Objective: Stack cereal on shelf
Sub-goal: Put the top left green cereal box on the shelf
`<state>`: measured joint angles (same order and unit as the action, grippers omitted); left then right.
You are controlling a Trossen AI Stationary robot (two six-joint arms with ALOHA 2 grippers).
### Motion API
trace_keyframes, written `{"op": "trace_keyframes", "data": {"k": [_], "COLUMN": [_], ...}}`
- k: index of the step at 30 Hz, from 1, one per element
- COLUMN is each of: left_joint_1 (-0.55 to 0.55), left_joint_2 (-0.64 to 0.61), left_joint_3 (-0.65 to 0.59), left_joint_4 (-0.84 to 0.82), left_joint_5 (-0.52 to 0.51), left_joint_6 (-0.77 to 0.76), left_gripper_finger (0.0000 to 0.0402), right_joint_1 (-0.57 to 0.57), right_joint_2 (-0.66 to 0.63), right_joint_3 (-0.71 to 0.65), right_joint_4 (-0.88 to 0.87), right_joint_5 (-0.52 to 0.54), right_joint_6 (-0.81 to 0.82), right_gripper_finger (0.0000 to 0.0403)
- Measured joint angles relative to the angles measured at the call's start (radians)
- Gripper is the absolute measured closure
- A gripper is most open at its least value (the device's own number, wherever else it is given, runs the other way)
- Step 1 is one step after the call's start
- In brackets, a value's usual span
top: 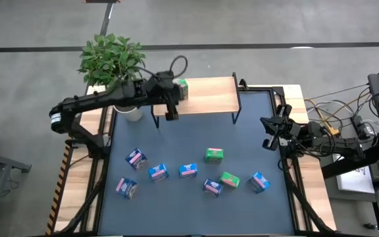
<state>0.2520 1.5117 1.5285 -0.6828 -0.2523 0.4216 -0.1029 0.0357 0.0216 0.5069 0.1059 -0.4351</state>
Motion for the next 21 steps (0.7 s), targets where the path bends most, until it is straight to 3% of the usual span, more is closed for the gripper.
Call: {"op": "trace_keyframes", "data": {"k": [5,15,21], "left_joint_1": [-0.043,-0.029,-0.017], "left_joint_2": [0.034,0.109,0.118], "left_joint_3": [-0.054,-0.119,-0.119], "left_joint_4": [0.018,0.079,0.044], "left_joint_5": [-0.037,-0.382,-0.395], "left_joint_6": [-0.063,-0.068,-0.060], "left_gripper_finger": [0.0401,0.0401,0.0402], "right_joint_1": [0.000,0.000,0.000], "right_joint_2": [0.000,0.000,0.000], "right_joint_3": [0.000,0.000,0.000], "right_joint_4": [0.000,0.000,0.000], "right_joint_5": [0.000,0.000,0.000], "right_joint_6": [-0.001,-0.003,-0.003], "right_gripper_finger": [0.0394,0.0394,0.0394]}}
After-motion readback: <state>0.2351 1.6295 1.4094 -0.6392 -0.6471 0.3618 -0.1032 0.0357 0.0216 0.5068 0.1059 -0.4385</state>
